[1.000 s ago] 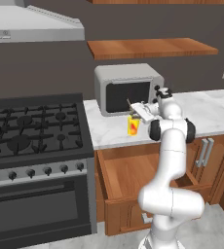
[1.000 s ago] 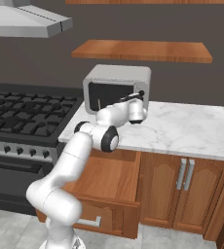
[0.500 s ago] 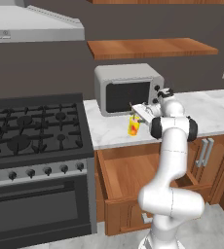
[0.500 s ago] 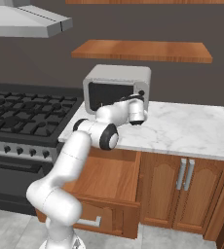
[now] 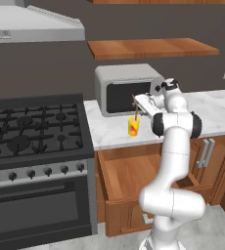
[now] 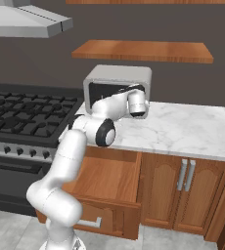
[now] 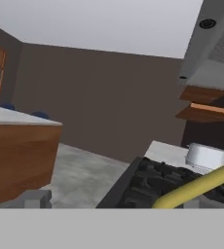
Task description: Pick up the straw from the right drawer and put it inside the smoothie cup.
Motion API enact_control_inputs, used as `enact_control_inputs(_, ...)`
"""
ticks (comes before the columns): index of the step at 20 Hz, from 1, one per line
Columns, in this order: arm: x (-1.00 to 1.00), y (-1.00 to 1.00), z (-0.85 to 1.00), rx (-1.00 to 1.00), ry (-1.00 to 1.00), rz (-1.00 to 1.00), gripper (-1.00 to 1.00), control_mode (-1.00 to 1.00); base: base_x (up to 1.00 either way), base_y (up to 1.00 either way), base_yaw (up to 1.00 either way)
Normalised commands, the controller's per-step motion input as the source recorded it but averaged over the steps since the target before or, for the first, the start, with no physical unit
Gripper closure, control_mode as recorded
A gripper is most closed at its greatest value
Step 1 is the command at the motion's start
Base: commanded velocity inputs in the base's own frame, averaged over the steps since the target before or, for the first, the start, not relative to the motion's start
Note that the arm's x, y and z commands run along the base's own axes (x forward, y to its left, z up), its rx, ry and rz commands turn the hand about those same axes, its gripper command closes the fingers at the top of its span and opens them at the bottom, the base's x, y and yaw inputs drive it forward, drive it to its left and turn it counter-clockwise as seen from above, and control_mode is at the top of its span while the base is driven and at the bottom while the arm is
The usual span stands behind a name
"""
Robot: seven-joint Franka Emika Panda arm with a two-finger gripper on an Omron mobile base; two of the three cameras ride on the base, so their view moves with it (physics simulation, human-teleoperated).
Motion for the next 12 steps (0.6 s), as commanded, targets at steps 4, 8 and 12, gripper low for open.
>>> enact_control_inputs(4,-0.19,0.00,0.31,0.00,-0.10,0.00,-1.00,-1.00,0.00,0.00,0.00)
enact_control_inputs(8,-0.20,0.00,0.08,0.00,-0.09,0.00,-1.00,-1.00,0.00,0.00,0.00)
enact_control_inputs(12,-0.13,0.00,0.00,0.00,-0.06,0.00,-1.00,-1.00,0.00,0.00,0.00)
